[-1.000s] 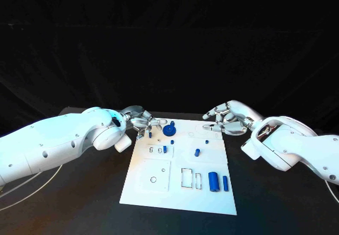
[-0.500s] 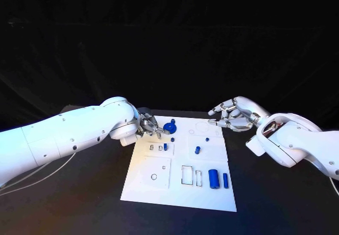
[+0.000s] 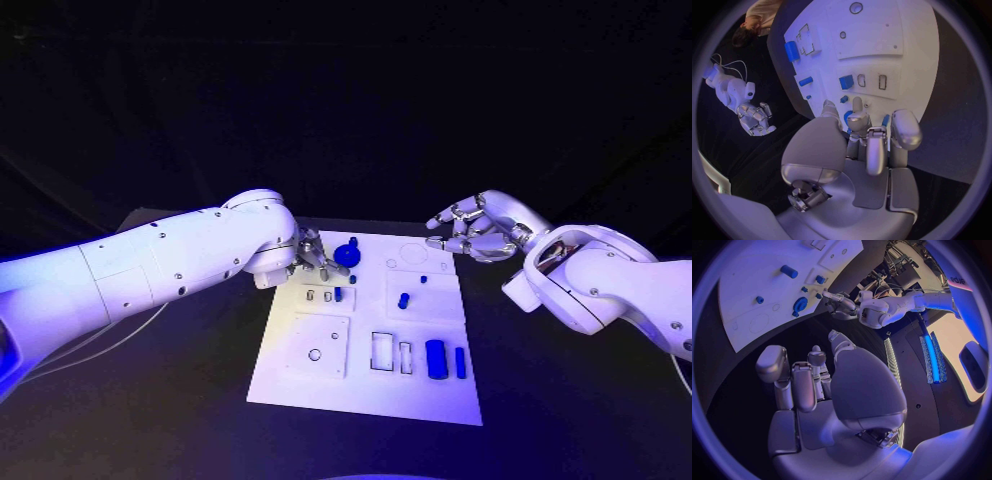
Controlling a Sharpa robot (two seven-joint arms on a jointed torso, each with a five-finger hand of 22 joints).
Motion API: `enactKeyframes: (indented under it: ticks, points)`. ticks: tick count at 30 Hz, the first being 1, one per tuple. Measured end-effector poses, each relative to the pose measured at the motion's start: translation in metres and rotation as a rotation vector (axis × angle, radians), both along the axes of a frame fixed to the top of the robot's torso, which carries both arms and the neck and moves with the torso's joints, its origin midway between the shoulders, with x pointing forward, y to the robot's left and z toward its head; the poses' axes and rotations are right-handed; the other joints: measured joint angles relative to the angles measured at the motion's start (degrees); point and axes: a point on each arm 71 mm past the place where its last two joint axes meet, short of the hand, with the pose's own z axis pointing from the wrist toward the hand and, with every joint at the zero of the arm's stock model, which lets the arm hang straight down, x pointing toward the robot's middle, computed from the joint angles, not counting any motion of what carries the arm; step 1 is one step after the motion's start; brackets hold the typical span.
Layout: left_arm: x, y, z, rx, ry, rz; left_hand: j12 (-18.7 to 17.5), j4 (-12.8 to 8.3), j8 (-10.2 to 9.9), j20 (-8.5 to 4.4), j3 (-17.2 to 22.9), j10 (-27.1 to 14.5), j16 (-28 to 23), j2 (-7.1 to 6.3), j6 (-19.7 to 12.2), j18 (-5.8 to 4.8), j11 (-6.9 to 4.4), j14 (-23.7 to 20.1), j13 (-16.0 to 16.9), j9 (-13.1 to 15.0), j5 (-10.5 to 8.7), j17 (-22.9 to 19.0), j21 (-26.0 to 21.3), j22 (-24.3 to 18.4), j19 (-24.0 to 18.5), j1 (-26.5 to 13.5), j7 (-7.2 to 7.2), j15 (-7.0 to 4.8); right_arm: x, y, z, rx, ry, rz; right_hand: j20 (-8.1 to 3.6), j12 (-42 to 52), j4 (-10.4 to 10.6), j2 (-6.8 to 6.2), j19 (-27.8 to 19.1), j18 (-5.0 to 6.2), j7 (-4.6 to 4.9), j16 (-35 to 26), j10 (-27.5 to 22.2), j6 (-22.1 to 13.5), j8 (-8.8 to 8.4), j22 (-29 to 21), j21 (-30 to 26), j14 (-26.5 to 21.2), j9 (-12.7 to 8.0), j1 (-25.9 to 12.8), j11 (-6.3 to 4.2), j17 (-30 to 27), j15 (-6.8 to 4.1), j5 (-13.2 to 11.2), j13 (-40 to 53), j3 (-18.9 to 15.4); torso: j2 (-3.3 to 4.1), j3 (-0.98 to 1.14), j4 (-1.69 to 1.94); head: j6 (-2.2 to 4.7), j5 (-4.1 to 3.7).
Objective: Assemble the parts on the task board
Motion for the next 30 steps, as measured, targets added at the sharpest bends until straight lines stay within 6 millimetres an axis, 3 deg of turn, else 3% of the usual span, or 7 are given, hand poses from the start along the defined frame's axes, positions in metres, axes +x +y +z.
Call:
enactKeyframes:
  ticks: [7, 30]
  points:
    - [0.001, -0.008, -0.002, 0.020, 0.010, -0.017, 0.00, 0.00, 0.00, 0.00, 0.00, 0.00, 0.00, -0.60, 0.00, 0.01, 0.00, 0.00, 0.17, 0.39, 0.00, 0.00, 0.24, 0.22, 0.00, 0.02, 0.00, 0.00, 0.001, 0.000, 0.000, -0.001, 0.001, -0.006, 0.00, 0.00, 0.03, -0.25, 0.00, 0.00, -0.01, 0.00, 0.00, 0.00, 0.23, -0.14, -0.36, 0.00, -0.01, -0.25, 0.00, -0.12, 0.00, 0.21, -0.24, -0.03, 0.08, -0.01, 0.00, -0.37, 0.03]
    - [0.002, -0.013, -0.012, 0.055, 0.046, -0.040, 0.23, -0.16, 0.46, 0.00, 0.82, 0.00, 0.00, -0.60, 0.01, 0.01, 0.00, 0.00, 0.55, 1.31, 0.00, -0.02, 0.82, 0.75, 0.00, 0.02, 0.00, 0.00, 0.003, 0.003, -0.001, -0.003, 0.004, -0.009, 0.00, -0.23, 0.19, -0.01, -0.01, 0.00, -0.09, -0.01, -0.01, 0.08, 0.23, -0.27, -0.57, 0.00, 0.04, -0.61, 0.01, -0.27, 0.00, 0.52, -0.40, -0.19, 0.10, 0.05, -0.05, -1.22, 0.34]
